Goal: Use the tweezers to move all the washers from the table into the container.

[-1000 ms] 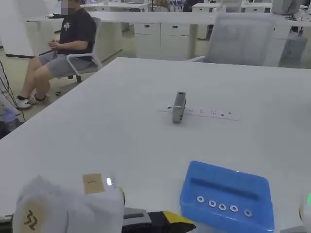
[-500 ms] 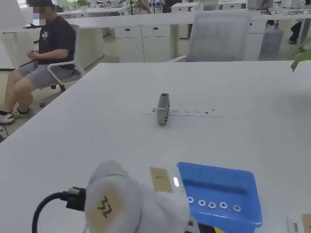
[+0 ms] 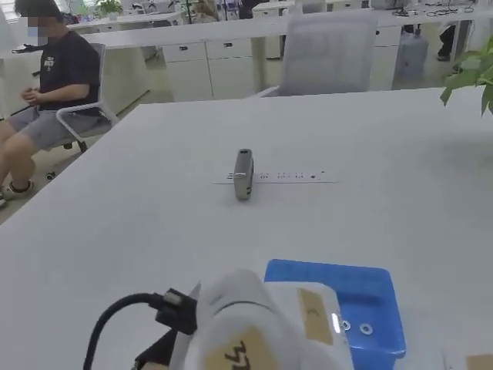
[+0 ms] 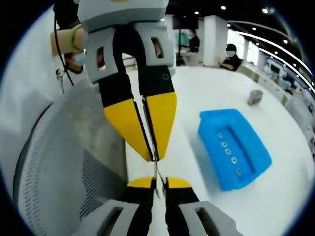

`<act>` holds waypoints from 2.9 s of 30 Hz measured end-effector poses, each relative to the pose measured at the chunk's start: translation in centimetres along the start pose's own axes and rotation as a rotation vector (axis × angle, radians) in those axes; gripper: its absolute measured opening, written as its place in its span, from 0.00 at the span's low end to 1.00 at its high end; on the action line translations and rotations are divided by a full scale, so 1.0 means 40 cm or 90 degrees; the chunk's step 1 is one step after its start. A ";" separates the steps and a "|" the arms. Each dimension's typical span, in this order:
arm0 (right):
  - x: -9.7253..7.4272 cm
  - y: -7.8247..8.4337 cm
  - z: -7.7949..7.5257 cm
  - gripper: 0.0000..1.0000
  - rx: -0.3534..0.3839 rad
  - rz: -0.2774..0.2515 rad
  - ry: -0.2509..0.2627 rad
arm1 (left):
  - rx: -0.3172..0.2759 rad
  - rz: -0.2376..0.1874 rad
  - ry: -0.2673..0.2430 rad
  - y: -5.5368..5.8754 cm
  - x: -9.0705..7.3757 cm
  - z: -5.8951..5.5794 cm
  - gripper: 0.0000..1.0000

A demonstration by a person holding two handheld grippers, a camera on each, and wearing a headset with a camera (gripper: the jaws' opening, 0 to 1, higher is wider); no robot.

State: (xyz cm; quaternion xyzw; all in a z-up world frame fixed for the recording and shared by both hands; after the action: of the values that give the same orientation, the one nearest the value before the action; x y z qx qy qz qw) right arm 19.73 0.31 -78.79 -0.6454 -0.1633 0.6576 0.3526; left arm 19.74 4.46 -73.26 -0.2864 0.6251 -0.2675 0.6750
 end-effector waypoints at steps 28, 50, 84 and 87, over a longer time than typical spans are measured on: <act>0.062 0.027 -0.008 0.10 0.093 -0.081 -0.021 | 0.054 0.147 0.035 0.169 0.019 0.001 0.00; 0.110 0.048 -0.012 0.04 -0.010 -0.020 -0.011 | 0.022 0.170 0.026 0.240 0.057 0.016 0.00; -0.276 0.084 -0.100 0.51 0.121 -0.215 0.244 | 0.023 0.263 0.057 0.271 0.068 0.001 0.00; -0.317 0.096 -0.109 0.56 0.163 -0.279 0.281 | 0.012 0.270 0.050 0.270 0.069 0.001 0.01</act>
State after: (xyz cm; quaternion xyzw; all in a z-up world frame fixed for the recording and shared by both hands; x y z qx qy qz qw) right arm 21.92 -11.95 -72.55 -0.6721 -0.1341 0.4259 0.5907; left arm 20.03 9.96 -82.94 -0.1315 0.6946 -0.1365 0.6939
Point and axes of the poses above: the centre of the closed fingertips' face, and the gripper's own axes: x roughly forward along the fingers, z roughly to its left, y roughly out of its underside, the point moved 4 cm from there along -x, roughly backward along the fingers, and after that the axes turned 5 degrees about x, right-handed, at the moved point
